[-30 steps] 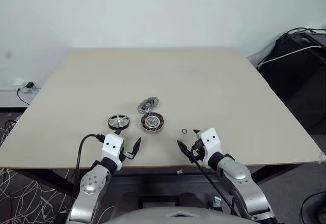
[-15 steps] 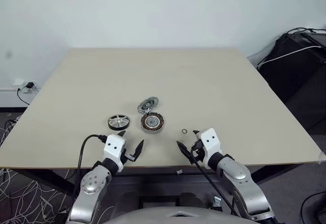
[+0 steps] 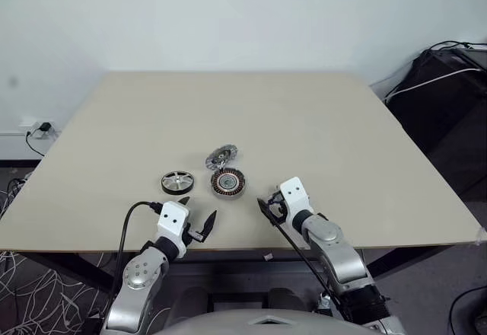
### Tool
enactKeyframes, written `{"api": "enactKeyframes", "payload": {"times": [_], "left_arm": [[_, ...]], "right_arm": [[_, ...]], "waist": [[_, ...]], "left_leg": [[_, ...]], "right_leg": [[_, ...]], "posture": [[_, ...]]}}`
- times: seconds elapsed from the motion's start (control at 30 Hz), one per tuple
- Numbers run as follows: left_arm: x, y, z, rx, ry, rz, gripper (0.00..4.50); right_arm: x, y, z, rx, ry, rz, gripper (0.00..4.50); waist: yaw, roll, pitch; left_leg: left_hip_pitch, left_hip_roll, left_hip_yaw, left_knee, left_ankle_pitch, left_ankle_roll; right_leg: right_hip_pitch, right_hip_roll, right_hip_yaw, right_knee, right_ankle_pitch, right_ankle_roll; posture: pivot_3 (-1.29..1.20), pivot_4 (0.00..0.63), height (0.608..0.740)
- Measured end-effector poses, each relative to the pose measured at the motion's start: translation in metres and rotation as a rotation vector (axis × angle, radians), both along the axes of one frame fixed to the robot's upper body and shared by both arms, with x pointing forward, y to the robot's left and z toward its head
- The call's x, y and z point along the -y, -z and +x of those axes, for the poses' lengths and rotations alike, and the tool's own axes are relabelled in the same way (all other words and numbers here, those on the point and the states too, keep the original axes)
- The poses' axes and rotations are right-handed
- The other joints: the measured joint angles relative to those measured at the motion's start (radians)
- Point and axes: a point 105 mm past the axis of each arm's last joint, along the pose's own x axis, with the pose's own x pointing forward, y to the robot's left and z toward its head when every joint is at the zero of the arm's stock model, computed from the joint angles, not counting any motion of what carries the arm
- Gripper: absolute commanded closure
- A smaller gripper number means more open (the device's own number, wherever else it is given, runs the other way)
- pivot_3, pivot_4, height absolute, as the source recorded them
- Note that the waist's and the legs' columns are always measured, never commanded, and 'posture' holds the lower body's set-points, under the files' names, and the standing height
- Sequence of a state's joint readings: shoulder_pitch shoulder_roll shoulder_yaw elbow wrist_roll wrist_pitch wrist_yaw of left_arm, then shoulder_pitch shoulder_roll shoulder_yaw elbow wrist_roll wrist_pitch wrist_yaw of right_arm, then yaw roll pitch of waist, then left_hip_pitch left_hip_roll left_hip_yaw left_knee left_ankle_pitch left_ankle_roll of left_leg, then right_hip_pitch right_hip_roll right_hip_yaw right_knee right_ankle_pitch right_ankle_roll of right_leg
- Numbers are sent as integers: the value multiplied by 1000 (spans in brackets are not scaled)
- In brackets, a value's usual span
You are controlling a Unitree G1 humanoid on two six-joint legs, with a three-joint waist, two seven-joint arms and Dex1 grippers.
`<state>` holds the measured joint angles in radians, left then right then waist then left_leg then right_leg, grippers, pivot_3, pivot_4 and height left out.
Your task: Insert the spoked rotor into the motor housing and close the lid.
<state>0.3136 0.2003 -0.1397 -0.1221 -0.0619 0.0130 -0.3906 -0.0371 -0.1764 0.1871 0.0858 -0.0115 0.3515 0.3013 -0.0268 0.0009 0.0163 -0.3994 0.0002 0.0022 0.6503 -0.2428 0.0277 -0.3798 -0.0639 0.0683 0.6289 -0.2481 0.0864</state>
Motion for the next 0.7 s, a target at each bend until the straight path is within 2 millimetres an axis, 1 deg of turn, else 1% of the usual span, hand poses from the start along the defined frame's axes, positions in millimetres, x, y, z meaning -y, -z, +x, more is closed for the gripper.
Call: {"api": "enactKeyframes", "payload": {"times": [0.13,0.27,0.5,0.6,0.7], "left_arm": [[0,0,0,-3,1,-2,7],[0,1,-1,-5,1,-4,7],[0,1,-1,-10,-2,-13,7],[0,1,-2,-13,-4,-18,0],[0,2,-2,-14,-4,-19,0]], "right_arm": [[-3,9,4,-25,6,10,0],[-3,11,9,-28,17,31,0],[-1,13,10,-43,41,82,0],[0,14,9,-46,45,88,620],[7,15,8,-48,58,80,1580]], "waist": [[-2,0,0],[-8,1,0],[-10,1,-1],[-9,1,-1],[-9,2,-1]], "left_leg": [[0,0,0,0,1,1],[1,0,0,0,1,1],[3,0,0,0,0,-1],[3,0,0,0,-1,-1],[3,0,0,0,0,-1]], "right_leg": [[0,0,0,0,0,0],[1,0,0,0,0,0],[3,0,0,0,0,0],[2,0,0,0,0,0],[2,0,0,0,0,0]], "posture": [[0,0,740],[0,0,740],[0,0,740],[0,0,740],[0,0,740]]}}
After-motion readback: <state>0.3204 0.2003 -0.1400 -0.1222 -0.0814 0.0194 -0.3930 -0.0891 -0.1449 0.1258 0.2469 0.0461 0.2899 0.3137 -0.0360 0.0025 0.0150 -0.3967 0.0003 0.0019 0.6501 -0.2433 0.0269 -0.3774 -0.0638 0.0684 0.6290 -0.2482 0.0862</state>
